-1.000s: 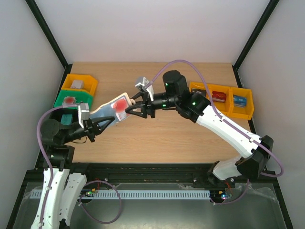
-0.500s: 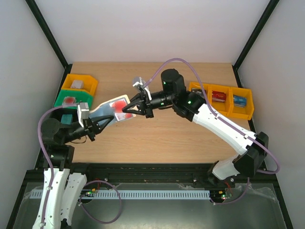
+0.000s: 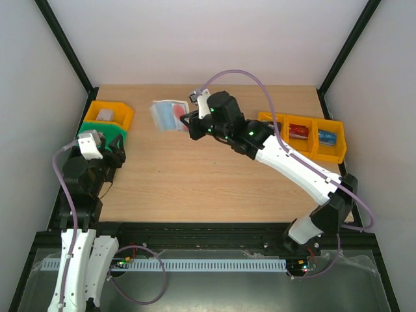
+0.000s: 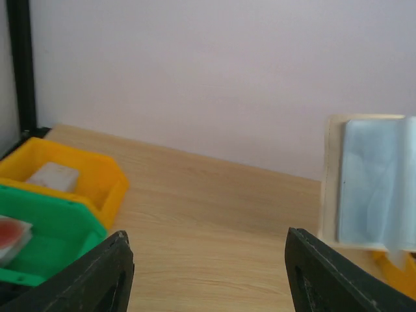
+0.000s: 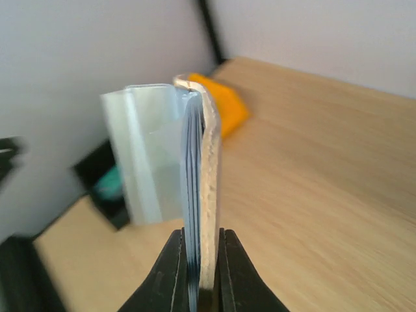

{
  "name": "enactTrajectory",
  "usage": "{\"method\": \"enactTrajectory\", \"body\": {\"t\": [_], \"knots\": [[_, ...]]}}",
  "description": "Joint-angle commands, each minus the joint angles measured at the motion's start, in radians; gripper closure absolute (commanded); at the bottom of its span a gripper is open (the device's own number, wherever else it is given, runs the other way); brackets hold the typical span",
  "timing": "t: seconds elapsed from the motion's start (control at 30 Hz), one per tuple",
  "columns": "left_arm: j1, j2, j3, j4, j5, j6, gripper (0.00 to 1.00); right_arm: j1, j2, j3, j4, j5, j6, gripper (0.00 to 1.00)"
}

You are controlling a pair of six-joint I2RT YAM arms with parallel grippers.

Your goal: Take the credit cards out of the card holder

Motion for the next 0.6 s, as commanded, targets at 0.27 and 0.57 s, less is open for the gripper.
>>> {"method": "enactTrajectory", "body": {"t": [0.27,0.57], "knots": [[-0.005,-0.007,-0.061,0.298,0.718,-0.173,0.66,0.148,0.151,0.176,-0.179,0.345,-0.020,0.98],[-0.016,-0.008,-0.091,0.286,0.758,-0.146,0.69,0.133,0.060,0.049,0.090,-0.273,-0.041,0.98]]}}
